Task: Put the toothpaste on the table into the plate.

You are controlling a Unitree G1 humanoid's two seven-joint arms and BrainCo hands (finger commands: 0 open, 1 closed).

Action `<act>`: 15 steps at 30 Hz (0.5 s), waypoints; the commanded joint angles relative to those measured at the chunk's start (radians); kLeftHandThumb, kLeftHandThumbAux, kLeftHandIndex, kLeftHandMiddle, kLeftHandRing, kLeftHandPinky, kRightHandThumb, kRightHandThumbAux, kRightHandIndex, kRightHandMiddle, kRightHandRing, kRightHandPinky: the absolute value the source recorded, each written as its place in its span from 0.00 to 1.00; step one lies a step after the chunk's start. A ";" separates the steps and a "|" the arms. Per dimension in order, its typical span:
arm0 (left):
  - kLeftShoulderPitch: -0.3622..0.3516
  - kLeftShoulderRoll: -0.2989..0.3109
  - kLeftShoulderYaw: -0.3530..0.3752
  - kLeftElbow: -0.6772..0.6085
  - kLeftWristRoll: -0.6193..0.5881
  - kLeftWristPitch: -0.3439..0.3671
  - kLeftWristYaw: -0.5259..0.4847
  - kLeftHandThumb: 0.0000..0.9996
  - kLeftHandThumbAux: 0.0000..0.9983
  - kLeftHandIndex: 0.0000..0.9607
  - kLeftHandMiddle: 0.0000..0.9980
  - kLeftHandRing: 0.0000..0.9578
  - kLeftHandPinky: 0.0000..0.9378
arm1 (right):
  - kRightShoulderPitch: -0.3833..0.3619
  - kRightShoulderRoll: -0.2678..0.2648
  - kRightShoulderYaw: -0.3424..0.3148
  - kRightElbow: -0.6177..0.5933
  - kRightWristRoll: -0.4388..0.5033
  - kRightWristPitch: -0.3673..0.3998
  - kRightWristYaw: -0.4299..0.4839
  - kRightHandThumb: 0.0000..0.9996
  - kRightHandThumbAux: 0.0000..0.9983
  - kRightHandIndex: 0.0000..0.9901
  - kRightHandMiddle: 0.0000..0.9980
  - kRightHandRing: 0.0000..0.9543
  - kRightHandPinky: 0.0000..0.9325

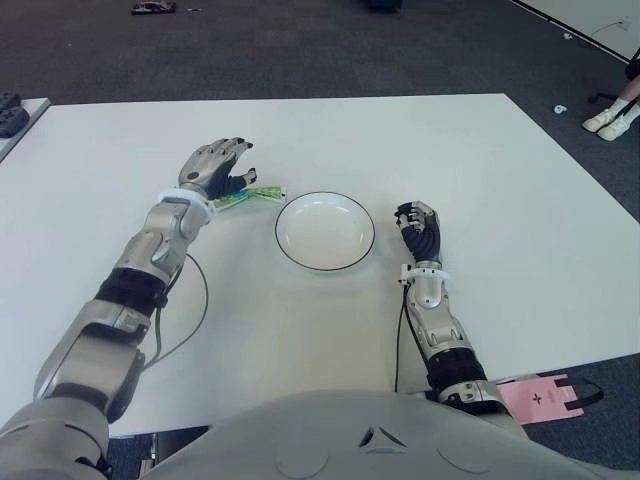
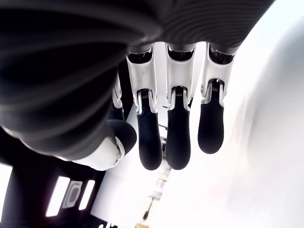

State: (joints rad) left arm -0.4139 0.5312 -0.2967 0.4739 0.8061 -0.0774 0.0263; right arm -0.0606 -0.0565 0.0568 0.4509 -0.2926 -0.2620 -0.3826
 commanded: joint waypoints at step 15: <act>-0.188 0.015 -0.133 0.289 -0.022 -0.094 -0.157 0.61 0.24 0.00 0.01 0.04 0.15 | 0.094 0.012 0.003 0.081 0.008 0.058 0.012 0.71 0.73 0.43 0.50 0.53 0.56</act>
State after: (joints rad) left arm -0.5815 0.5425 -0.4137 0.7337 0.7963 -0.1555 -0.0981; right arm -0.0571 -0.0566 0.0580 0.4455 -0.2925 -0.2620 -0.3823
